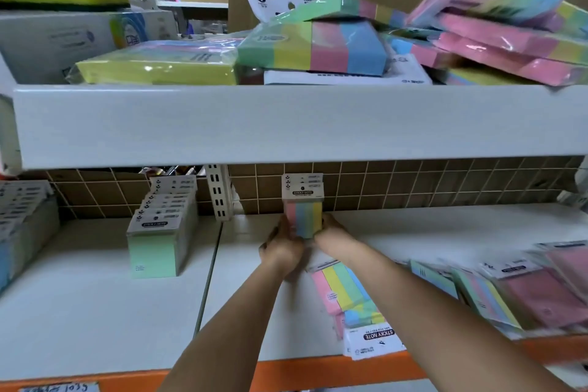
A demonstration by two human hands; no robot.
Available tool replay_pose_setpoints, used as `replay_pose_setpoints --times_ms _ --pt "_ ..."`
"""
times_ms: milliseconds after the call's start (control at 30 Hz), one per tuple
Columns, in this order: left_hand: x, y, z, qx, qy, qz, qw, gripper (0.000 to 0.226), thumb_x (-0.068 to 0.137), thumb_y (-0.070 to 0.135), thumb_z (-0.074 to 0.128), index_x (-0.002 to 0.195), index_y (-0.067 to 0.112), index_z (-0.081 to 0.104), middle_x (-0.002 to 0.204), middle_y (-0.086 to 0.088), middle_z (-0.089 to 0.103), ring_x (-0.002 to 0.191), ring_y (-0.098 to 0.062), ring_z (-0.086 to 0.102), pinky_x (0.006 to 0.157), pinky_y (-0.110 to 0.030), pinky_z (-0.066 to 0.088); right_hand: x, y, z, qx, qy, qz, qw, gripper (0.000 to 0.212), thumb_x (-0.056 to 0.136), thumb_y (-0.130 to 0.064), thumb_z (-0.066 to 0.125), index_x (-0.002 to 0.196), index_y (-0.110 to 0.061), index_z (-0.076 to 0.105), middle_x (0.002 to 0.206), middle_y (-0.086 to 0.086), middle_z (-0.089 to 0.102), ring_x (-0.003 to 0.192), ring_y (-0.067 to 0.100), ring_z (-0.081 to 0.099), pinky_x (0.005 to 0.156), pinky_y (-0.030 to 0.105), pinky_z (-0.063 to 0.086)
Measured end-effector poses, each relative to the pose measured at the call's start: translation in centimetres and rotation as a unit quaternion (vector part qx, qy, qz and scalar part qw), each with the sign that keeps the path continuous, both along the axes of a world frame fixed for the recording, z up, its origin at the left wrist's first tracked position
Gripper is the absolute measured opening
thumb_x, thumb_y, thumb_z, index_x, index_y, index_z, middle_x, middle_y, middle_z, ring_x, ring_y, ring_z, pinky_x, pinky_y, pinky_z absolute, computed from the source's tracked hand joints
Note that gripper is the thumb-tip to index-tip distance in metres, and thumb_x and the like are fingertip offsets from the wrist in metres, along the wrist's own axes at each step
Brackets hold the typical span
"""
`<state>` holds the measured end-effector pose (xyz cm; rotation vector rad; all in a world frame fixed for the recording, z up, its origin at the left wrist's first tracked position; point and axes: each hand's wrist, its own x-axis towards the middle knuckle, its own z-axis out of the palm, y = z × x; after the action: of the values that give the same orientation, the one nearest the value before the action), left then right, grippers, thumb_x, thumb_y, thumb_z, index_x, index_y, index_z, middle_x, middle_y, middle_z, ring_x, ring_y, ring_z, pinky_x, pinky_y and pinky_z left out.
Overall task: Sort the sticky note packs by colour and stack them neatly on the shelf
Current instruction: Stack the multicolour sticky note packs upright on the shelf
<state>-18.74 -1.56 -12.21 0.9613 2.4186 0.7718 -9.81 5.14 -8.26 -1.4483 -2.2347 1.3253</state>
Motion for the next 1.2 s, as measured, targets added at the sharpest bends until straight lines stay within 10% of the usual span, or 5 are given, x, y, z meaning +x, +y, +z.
replay_pose_setpoints --times_ms 367,633,800,933,1200 --pt "-1.0 0.1 -0.2 -0.040 0.014 -0.013 0.999 0.068 0.097 0.031 0.036 0.153 0.035 -0.001 0.150 -0.002 0.038 0.140 -0.024 0.027 0.105 -0.033 0.025 -0.3 1.4 -0.1 -0.006 -0.047 0.033 0.998 0.038 0.090 -0.016 0.053 0.127 -0.018 0.055 0.124 0.010 0.061 0.101 0.024 0.058 0.076 0.025 0.045" --pt "-0.8 -0.6 0.2 0.019 -0.070 0.023 0.997 0.077 0.095 0.035 0.045 0.153 0.020 -0.004 0.141 -0.009 0.050 0.122 -0.033 0.052 0.098 -0.037 0.044 0.3 1.1 0.7 0.022 -0.122 0.035 0.992 0.036 0.097 -0.008 0.041 0.131 0.001 0.050 0.111 0.016 0.051 0.085 0.022 0.048 0.061 0.024 0.034" --pt "-0.2 -2.0 2.3 0.028 -0.113 0.034 0.993 0.073 0.094 0.023 0.054 0.151 0.006 0.012 0.147 -0.019 0.037 0.128 -0.034 0.045 0.101 -0.036 0.042 2.1 0.4 3.1 0.063 -0.127 0.057 0.988 0.019 0.093 -0.007 0.043 0.103 -0.006 0.059 0.091 0.011 0.055 0.077 0.023 0.051 0.053 0.023 0.032" --pt "2.2 -4.1 4.6 0.005 -0.094 0.050 0.994 0.041 0.092 0.022 0.054 0.126 0.000 0.049 0.124 -0.018 0.056 0.107 -0.032 0.056 0.077 -0.030 0.044 4.2 0.0 5.1 0.080 -0.169 0.126 0.974 0.014 0.087 -0.012 0.052 0.095 -0.005 0.061 0.077 0.007 0.054 0.060 0.017 0.045 0.047 0.023 0.030" --pt "8.2 -7.1 6.6 -0.066 -0.229 0.041 0.970 0.022 0.088 0.027 0.060 0.087 0.008 0.049 0.086 -0.010 0.056 0.073 -0.022 0.056 0.042 -0.021 0.040 7.0 -2.3 6.9 0.117 -0.283 0.218 0.927 0.025 0.079 -0.018 0.067 0.062 -0.012 0.050 0.062 0.003 0.045 0.055 0.017 0.040 0.050 0.023 0.027"
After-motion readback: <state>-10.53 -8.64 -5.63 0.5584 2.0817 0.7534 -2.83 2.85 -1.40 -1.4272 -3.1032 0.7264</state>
